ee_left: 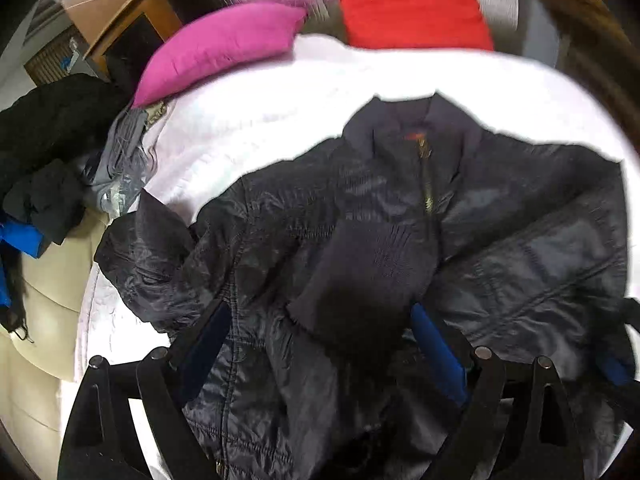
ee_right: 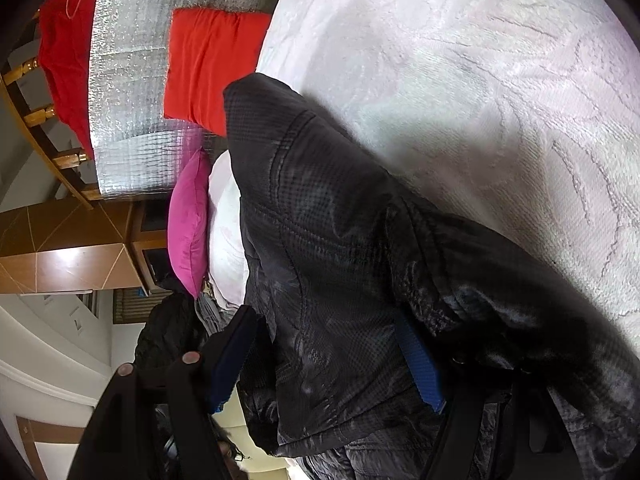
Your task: Fold large clothes
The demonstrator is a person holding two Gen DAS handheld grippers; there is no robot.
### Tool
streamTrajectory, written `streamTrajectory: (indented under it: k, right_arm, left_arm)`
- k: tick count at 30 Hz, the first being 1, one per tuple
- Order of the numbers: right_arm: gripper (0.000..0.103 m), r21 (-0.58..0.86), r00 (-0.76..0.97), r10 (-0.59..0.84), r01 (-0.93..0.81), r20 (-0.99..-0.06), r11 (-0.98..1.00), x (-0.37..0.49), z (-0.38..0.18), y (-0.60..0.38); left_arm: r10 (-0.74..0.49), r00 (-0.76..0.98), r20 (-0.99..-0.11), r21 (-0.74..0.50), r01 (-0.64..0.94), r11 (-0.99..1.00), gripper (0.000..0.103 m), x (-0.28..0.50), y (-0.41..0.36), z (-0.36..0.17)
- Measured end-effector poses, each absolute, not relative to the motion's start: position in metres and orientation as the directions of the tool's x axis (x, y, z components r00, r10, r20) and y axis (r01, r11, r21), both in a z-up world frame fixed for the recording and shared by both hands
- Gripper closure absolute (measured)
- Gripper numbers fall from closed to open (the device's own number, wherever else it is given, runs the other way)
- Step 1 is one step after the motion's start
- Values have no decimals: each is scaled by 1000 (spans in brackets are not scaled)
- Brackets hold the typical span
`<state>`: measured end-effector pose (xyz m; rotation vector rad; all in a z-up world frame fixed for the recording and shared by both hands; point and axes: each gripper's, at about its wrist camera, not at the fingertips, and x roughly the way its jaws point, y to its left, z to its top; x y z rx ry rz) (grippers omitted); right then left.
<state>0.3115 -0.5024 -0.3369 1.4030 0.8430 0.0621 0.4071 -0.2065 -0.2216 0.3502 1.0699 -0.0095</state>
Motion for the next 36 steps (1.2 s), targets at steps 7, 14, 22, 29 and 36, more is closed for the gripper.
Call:
streamTrajectory:
  k: [7,14,22,29,36]
  right_arm:
    - [29,868,706,505,425,-496,256,312,-332,-500]
    - [26,782,798,271,354,-538,513,297,-266,-511]
    - [26,654,792,112,405,-600,639,296,-247,-521]
    - [26,599,768,108,395,-631,696,309,-247,-510]
    - [26,614,751,118,428,-650,663,321,-265,-539]
  left_arm:
    - [29,459,-888,126,182,975,85,412,-177,-212]
    - [-234,542,-807,-79,294,953,84,381,-111,-151]
    - [-183,534,-826,-118,154,981,30,349,3,-181]
    - [-252,418,-873,-242,77,967,24,354,19,-210]
    - [-227,419,-879,-183,142,973,54,366,-9,-230]
